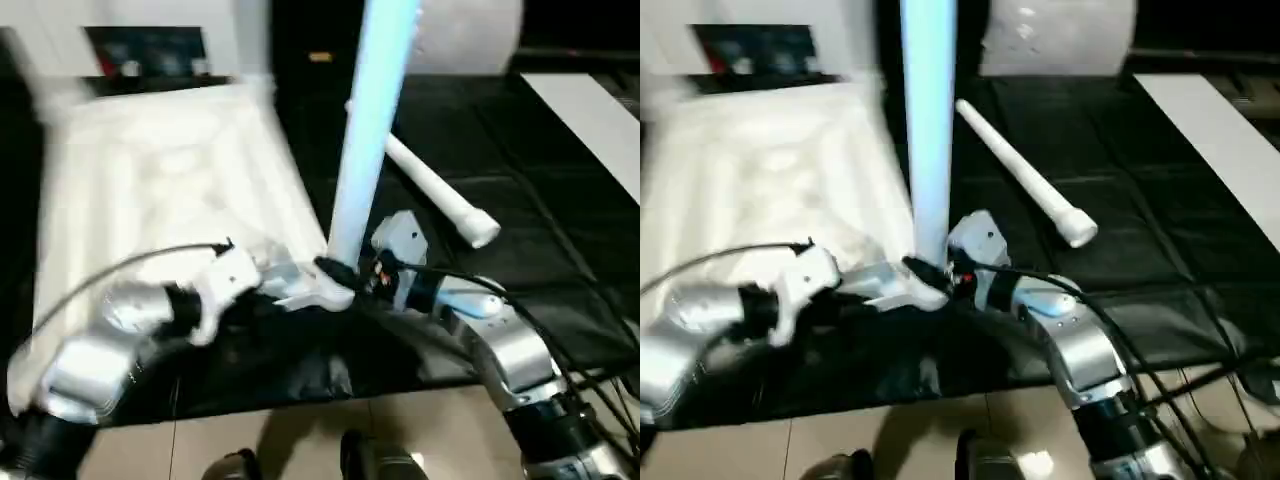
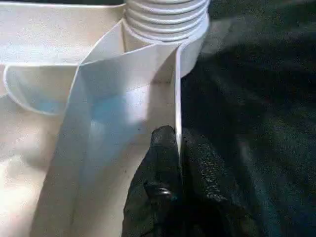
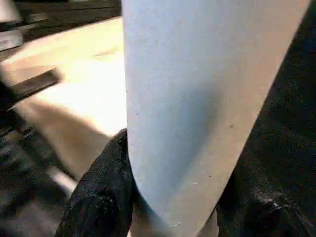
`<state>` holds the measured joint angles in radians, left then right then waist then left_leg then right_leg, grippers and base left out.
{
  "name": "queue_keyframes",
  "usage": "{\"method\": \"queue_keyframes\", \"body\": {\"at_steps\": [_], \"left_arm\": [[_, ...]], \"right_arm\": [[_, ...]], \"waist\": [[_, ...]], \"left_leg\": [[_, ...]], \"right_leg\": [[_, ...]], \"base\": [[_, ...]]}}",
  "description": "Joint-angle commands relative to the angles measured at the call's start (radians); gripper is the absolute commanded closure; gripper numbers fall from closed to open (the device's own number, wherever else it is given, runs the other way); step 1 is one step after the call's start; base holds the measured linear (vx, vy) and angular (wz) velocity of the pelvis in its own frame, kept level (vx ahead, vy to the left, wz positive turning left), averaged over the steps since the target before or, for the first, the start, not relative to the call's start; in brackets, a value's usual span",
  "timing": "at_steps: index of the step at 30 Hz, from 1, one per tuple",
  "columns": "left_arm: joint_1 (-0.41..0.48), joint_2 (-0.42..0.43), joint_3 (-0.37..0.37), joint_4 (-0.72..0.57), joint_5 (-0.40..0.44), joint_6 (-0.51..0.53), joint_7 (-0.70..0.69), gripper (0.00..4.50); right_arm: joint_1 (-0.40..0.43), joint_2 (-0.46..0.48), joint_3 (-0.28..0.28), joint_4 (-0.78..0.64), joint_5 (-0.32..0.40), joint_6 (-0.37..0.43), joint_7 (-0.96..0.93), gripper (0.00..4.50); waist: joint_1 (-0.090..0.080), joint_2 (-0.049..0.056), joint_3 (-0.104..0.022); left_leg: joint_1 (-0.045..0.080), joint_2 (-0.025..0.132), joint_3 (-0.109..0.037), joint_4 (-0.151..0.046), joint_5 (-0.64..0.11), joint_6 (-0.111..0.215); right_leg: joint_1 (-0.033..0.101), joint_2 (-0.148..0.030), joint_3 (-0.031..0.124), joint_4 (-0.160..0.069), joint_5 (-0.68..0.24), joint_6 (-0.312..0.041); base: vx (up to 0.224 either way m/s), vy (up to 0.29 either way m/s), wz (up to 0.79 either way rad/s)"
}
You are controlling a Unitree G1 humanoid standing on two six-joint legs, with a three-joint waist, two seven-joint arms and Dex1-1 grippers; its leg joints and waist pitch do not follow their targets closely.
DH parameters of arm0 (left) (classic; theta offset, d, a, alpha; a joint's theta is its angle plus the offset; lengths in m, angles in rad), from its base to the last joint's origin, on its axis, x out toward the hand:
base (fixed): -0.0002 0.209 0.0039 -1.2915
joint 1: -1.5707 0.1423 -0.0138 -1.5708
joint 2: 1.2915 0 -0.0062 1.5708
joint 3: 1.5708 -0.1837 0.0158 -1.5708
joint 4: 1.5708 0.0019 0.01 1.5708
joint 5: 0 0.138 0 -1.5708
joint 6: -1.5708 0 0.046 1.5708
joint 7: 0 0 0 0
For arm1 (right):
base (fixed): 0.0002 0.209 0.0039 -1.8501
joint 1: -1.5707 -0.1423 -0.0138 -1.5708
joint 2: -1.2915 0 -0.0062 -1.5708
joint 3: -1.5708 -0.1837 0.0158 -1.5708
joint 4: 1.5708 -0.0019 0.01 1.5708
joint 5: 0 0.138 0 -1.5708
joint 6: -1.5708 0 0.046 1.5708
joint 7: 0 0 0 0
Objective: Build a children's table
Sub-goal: Insert table leg to table base
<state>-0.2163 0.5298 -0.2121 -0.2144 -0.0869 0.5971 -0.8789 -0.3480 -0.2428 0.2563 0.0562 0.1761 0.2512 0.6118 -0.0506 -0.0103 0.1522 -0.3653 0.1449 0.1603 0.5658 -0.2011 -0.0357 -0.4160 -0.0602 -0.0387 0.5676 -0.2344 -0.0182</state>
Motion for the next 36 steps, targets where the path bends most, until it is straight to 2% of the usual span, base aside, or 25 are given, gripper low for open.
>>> {"method": "queue_keyframes", "body": {"at_steps": [1, 2, 4, 6, 8, 10, 12, 15, 17, 18, 19, 20, 22, 23, 24, 25, 28, 29, 30, 31, 32, 33, 34, 35, 36], "left_arm": [[-0.008, -0.039, -0.006, -0.118, -0.030, 0.023, 0.029, 4.50], [-0.009, -0.055, -0.014, -0.128, -0.031, 0.032, 0.041, 4.50], [-0.022, -0.072, -0.022, -0.130, -0.029, 0.048, 0.061, 4.50], [-0.034, -0.075, -0.025, -0.132, -0.006, 0.068, 0.084, 4.50], [-0.042, -0.069, -0.025, -0.119, 0.005, 0.064, 0.088, 4.50], [-0.052, -0.062, -0.026, -0.104, 0.020, 0.059, 0.098, 4.50], [-0.060, -0.061, -0.027, -0.103, 0.023, 0.073, 0.110, 4.50], [-0.073, -0.064, -0.035, -0.095, 0.031, 0.088, 0.126, 4.50], [-0.078, -0.063, -0.041, -0.088, 0.039, 0.086, 0.133, 4.50], [-0.087, -0.056, -0.055, -0.069, 0.061, 0.073, 0.139, 4.50], [-0.092, -0.053, -0.062, -0.060, 0.070, 0.064, 0.138, 4.50], [-0.096, -0.047, -0.069, -0.051, 0.081, 0.052, 0.138, 4.50], [-0.105, -0.035, -0.084, -0.028, 0.107, 0.025, 0.142, 4.50], [-0.109, -0.034, -0.085, -0.019, 0.111, 0.019, 0.143, 4.50], [-0.109, -0.034, -0.085, -0.019, 0.111, 0.019, 0.143, 4.50], [-0.125, -0.040, -0.076, 0.005, 0.102, 0.020, 0.143, 4.50], [-0.144, -0.036, -0.072, 0.029, 0.079, 0.016, 0.118, 4.50], [-0.150, -0.031, -0.077, 0.037, 0.075, 0.007, 0.103, 4.50], [-0.160, -0.021, -0.086, 0.051, 0.074, -0.006, 0.081, 4.50], [-0.165, -0.018, -0.087, 0.059, 0.071, -0.012, 0.070, 4.50], [-0.168, -0.016, -0.087, 0.064, 0.067, -0.017, 0.060, 4.50], [-0.170, -0.015, -0.086, 0.067, 0.064, -0.020, 0.055, 4.50], [-0.174, -0.011, -0.086, 0.075, 0.062, -0.027, 0.045, 4.50], [-0.177, -0.009, -0.086, 0.080, 0.060, -0.032, 0.038, 4.50], [-0.181, -0.004, -0.088, 0.087, 0.060, -0.042, 0.028, 4.50]], "right_arm": [[0.044, -0.006, 0.022, 0.188, -0.094, 0.117, -0.068, 2.60], [0.037, 0.001, 0.022, 0.197, -0.093, 0.117, -0.074, 2.60], [0.026, 0.011, 0.028, 0.212, -0.085, 0.113, -0.076, 2.60], [0.022, 0.021, 0.042, 0.212, -0.080, 0.113, -0.063, 2.60], [0.025, 0.021, 0.049, 0.207, -0.076, 0.115, -0.052, 2.60], [0.028, 0.019, 0.058, 0.202, -0.077, 0.121, -0.044, 2.60], [0.030, 0.022, 0.066, 0.204, -0.076, 0.129, -0.031, 2.60], [0.022, 0.024, 0.081, 0.231, -0.094, 0.127, -0.029, 2.60], [0.017, 0.027, 0.083, 0.249, -0.100, 0.121, -0.035, 2.60], [0.009, 0.041, 0.062, 0.272, -0.080, 0.120, -0.037, 2.60], [0.003, 0.046, 0.052, 0.281, -0.073, 0.118, -0.039, 2.25], [-0.002, 0.051, 0.044, 0.289, -0.066, 0.116, -0.040, 2.25], [-0.014, 0.058, 0.027, 0.306, -0.054, 0.110, -0.040, 2.25], [-0.018, 0.059, 0.023, 0.310, -0.051, 0.108, -0.038, 2.01], [-0.018, 0.059, 0.023, 0.310, -0.051, 0.108, -0.038, 1.85], [-0.026, 0.055, 0.016, 0.319, -0.047, 0.104, -0.027, 1.83], [-0.029, 0.050, 0.006, 0.327, -0.046, 0.089, -0.016, 1.50], [-0.031, 0.047, 0.002, 0.331, -0.045, 0.086, -0.013, 1.39], [-0.034, 0.041, -0.005, 0.339, -0.047, 0.074, -0.003, 1.27], [-0.033, 0.036, -0.011, 0.338, -0.045, 0.071, 0.003, 1.27], [-0.030, 0.030, -0.015, 0.332, -0.040, 0.070, 0.011, 1.16], [-0.028, 0.027, -0.018, 0.327, -0.037, 0.070, 0.017, 0.96], [-0.022, 0.014, -0.024, 0.314, -0.029, 0.069, 0.031, 0.96], [-0.018, 0.005, -0.028, 0.304, -0.025, 0.068, 0.040, 0.89], [-0.013, -0.006, -0.031, 0.292, -0.018, 0.066, 0.056, 0.89]], "waist": [[0.012, 0.013, -0.033], [0.015, 0.017, -0.029], [0.019, 0.008, -0.032], [0.025, 0.009, -0.033], [0.028, 0.009, -0.031], [0.033, 0.009, -0.034], [0.036, 0.013, -0.037], [0.036, 0.013, -0.037], [0.035, 0.012, -0.034], [0.036, 0.015, -0.034], [0.034, 0.013, -0.033], [0.034, 0.013, -0.031], [0.033, 0.015, -0.030], [0.033, 0.015, -0.029], [0.032, 0.014, -0.029], [0.031, 0.019, -0.030], [0.031, 0.019, -0.029], [0.032, 0.025, -0.029], [0.032, 0.022, -0.027], [0.034, 0.026, -0.030], [0.034, 0.024, -0.032], [0.039, 0.024, -0.037], [0.044, 0.028, -0.035], [0.045, 0.025, -0.036], [0.050, 0.026, -0.039]], "left_leg": [[0.015, 0.084, -0.040, -0.095, -0.451, -0.029], [0.014, 0.081, -0.038, -0.095, -0.439, -0.022], [0.015, 0.078, -0.031, -0.090, -0.408, -0.004], [0.009, 0.079, -0.034, -0.091, -0.378, 0.004], [0.015, 0.079, -0.034, -0.092, -0.400, 0.002], [0.020, 0.078, -0.035, -0.090, -0.408, -0.003], [0.021, 0.079, -0.034, -0.090, -0.404, -0.005], [0.024, 0.079, -0.032, -0.091, -0.413, -0.011], [0.027, 0.077, -0.033, -0.090, -0.435, -0.012], [0.031, 0.075, -0.033, -0.087, -0.442, -0.013], [0.032, 0.074, -0.034, -0.087, -0.449, -0.012], [0.032, 0.074, -0.036, -0.088, -0.460, -0.012], [0.044, 0.070, -0.037, -0.083, -0.498, -0.014], [0.045, 0.069, -0.037, -0.082, -0.506, -0.013], [0.045, 0.070, -0.040, -0.083, -0.511, -0.016], [0.047, 0.070, -0.041, -0.086, -0.531, -0.016], [0.051, 0.070, -0.043, -0.089, -0.562, -0.022], [0.051, 0.071, -0.044, -0.090, -0.563, -0.024], [0.048, 0.071, -0.043, -0.090, -0.561, -0.021], [0.051, 0.071, -0.041, -0.089, -0.556, -0.021], [0.049, 0.071, -0.041, -0.089, -0.543, -0.019], [0.044, 0.075, -0.039, -0.090, -0.502, -0.015], [0.040, 0.077, -0.034, -0.089, -0.459, -0.009], [0.036, 0.077, -0.032, -0.090, -0.438, -0.006], [0.033, 0.079, -0.028, -0.088, -0.396, 0.001]], "right_leg": [[0.023, -0.091, 0.063, -0.076, -0.390, -0.178], [0.023, -0.090, 0.063, -0.077, -0.382, -0.181], [0.027, -0.091, 0.063, -0.081, -0.405, -0.176], [0.033, -0.092, 0.059, -0.079, -0.434, -0.160], [0.030, -0.091, 0.056, -0.083, -0.473, -0.143], [0.029, -0.092, 0.056, -0.086, -0.497, -0.128], [0.029, -0.090, 0.057, -0.083, -0.474, -0.131], [0.030, -0.087, 0.055, -0.080, -0.436, -0.147], [0.029, -0.087, 0.054, -0.082, -0.464, -0.145], [0.026, -0.088, 0.054, -0.086, -0.488, -0.137], [0.025, -0.088, 0.053, -0.089, -0.510, -0.130], [0.024, -0.088, 0.051, -0.091, -0.533, -0.123], [0.014, -0.088, 0.046, -0.103, -0.611, -0.094], [0.012, -0.087, 0.044, -0.107, -0.627, -0.086], [0.015, -0.087, 0.041, -0.107, -0.634, -0.080], [0.016, -0.086, 0.034, -0.113, -0.635, -0.069], [0.016, -0.082, 0.026, -0.111, -0.599, -0.072], [0.018, -0.084, 0.027, -0.109, -0.591, -0.076], [0.018, -0.086, 0.027, -0.112, -0.587, -0.080], [0.018, -0.087, 0.030, -0.112, -0.574, -0.087], [0.022, -0.089, 0.031, -0.109, -0.558, -0.094], [0.028, -0.091, 0.037, -0.102, -0.501, -0.116], [0.027, -0.093, 0.043, -0.095, -0.442, -0.141], [0.033, -0.091, 0.043, -0.092, -0.418, -0.151], [0.037, -0.094, 0.048, -0.085, -0.371, -0.172]], "base": [[0.000, 0.000, 0.00], [0.000, 0.000, 0.00], [0.000, 0.000, 0.00], [0.000, 0.000, 0.00], [0.000, 0.000, 0.00], [0.000, 0.000, 0.00], [0.000, 0.000, 0.00], [0.000, 0.000, 0.00], [0.000, 0.000, 0.00], [0.000, 0.000, 0.00], [0.000, 0.000, 0.00], [0.000, 0.000, 0.00], [0.000, 0.000, 0.00], [0.000, 0.000, 0.00], [0.000, 0.000, 0.00], [0.000, 0.000, 0.00], [0.000, 0.000, 0.00], [0.000, 0.000, 0.00], [0.000, 0.000, 0.00], [0.000, 0.000, 0.00], [0.000, 0.000, 0.00], [0.000, 0.000, 0.00], [0.000, 0.000, 0.00], [0.000, 0.000, 0.00], [0.000, 0.000, 0.00]]}}
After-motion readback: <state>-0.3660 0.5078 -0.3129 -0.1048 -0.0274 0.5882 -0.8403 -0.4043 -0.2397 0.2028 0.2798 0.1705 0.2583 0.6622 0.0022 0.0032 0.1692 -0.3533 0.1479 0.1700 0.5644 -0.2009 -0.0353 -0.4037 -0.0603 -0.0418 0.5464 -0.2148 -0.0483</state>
